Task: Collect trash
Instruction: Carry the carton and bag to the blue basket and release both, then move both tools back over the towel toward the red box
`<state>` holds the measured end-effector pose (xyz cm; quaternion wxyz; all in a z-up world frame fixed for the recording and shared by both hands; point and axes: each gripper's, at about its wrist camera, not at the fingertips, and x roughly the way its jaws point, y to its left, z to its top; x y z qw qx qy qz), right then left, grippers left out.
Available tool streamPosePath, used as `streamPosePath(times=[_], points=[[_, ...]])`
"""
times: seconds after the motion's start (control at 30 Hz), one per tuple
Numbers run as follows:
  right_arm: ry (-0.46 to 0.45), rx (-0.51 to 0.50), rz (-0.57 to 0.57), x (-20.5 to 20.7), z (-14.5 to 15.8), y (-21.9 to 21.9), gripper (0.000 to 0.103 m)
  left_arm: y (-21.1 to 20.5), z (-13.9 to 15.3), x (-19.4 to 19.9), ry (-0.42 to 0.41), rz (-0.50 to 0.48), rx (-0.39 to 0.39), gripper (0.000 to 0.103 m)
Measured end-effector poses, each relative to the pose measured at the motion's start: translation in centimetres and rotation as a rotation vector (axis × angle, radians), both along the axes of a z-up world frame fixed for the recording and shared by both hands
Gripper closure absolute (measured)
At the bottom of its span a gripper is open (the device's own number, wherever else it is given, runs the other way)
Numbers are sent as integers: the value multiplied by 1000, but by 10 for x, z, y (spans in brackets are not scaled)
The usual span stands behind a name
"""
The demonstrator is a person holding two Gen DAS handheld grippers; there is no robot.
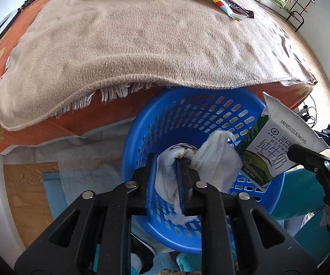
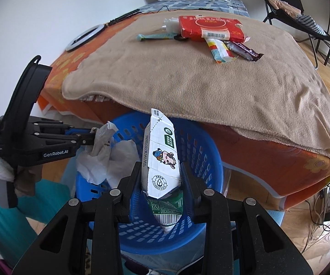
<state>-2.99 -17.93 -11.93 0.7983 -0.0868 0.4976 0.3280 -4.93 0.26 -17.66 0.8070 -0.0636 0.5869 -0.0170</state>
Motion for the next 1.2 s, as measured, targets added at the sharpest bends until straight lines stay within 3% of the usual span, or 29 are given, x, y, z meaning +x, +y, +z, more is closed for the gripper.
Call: streamPosePath(times=[0.07, 0.1, 0.2, 0.37, 0.63, 0.77, 1.2], points=[[20, -7, 2, 1, -5, 1, 71, 0, 1, 1, -7, 5, 4, 60], [29, -11, 3, 1, -7, 1, 71, 0, 2, 1, -16, 7, 6, 58], [44, -19, 2, 3, -12, 3, 71, 0, 4, 2, -24, 6, 11, 58], [37, -15, -16, 5, -10, 1, 48, 3, 5, 3, -22, 15, 6, 58], [53, -21, -42, 10, -12, -2, 47, 6, 14, 9, -35, 32, -1, 56], [46, -19, -49, 12, -10, -3, 38, 6, 20, 13, -52, 39, -11, 50], [88, 67, -126, 34, 5, -15, 37, 7, 61, 46, -133, 47, -33, 50]])
